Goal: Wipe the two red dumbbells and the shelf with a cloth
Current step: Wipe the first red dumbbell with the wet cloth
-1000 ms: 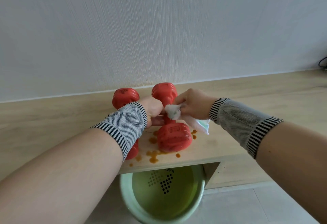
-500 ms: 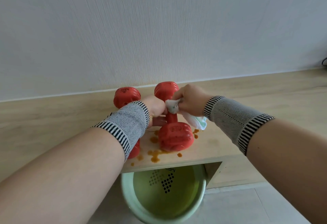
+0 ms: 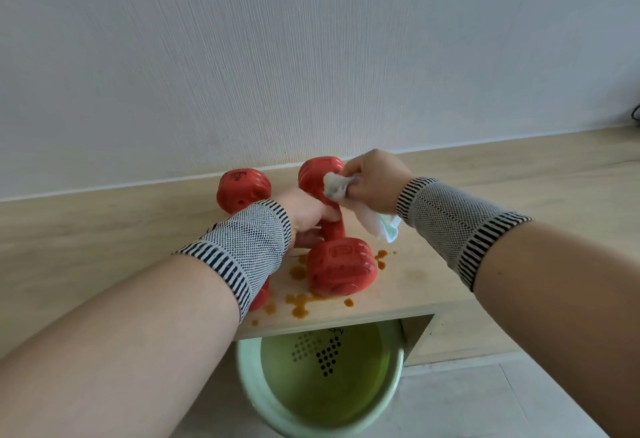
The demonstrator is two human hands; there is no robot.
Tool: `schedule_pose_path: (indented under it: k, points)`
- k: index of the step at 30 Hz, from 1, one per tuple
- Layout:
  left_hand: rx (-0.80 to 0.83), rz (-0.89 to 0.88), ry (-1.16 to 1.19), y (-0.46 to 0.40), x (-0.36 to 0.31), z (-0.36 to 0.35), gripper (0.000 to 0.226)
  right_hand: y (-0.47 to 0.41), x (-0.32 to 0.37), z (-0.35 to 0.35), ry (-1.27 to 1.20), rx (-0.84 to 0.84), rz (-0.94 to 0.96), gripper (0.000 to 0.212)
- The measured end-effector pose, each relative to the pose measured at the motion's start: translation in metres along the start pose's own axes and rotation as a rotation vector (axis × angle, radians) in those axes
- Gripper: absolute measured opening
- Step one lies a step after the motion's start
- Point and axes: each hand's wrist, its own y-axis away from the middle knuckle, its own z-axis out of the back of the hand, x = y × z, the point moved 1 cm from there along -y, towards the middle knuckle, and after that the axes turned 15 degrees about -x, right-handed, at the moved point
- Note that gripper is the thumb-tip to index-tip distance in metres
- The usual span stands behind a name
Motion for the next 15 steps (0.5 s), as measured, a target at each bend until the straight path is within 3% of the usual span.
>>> schedule_pose_path:
  k: [6,15]
  points:
    - [-0.003,-0.019,-0.082,-0.003,0.000,-0.002,0.029,0.011,-0.009,0.011,-0.026,0.254,0.042,0.014]
    - [0.082,0.085,0.078,0.000,-0.001,-0.026,0.012,0.014,-0.036,0.034,-0.088,0.082,-0.050,0.010]
